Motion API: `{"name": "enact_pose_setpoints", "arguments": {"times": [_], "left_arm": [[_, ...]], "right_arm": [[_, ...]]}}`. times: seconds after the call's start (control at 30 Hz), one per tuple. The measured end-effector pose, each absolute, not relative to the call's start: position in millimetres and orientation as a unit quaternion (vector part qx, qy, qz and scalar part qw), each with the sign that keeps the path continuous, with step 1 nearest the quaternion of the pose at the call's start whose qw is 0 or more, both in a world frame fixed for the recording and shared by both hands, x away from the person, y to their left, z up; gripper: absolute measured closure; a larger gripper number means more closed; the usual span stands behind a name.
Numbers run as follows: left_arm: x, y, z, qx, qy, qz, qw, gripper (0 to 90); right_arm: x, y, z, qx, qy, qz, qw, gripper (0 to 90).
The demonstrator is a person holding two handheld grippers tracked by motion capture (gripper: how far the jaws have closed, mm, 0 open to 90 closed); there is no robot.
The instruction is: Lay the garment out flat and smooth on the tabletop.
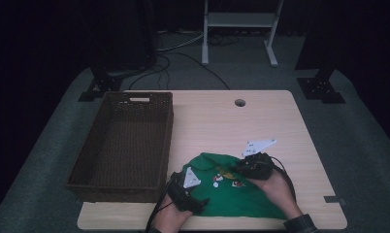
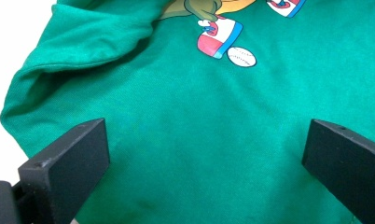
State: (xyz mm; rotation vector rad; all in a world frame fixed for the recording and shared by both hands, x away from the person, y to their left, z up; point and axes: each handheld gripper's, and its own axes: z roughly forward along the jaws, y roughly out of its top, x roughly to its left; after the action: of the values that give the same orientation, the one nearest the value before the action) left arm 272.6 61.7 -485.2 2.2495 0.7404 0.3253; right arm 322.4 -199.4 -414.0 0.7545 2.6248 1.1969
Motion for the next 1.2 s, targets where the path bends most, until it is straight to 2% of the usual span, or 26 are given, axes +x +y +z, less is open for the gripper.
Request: {"name": "enact_pose_setpoints", "arguments": {"times": [1.2], "left_arm": [[272.6, 61.7, -485.2, 0.875, 0.288, 0.127, 0.367, 0.0]], "right_arm": [[339.3, -203.5, -400.4, 0.261, 0.879, 0.389, 0.091, 80.4]]}}
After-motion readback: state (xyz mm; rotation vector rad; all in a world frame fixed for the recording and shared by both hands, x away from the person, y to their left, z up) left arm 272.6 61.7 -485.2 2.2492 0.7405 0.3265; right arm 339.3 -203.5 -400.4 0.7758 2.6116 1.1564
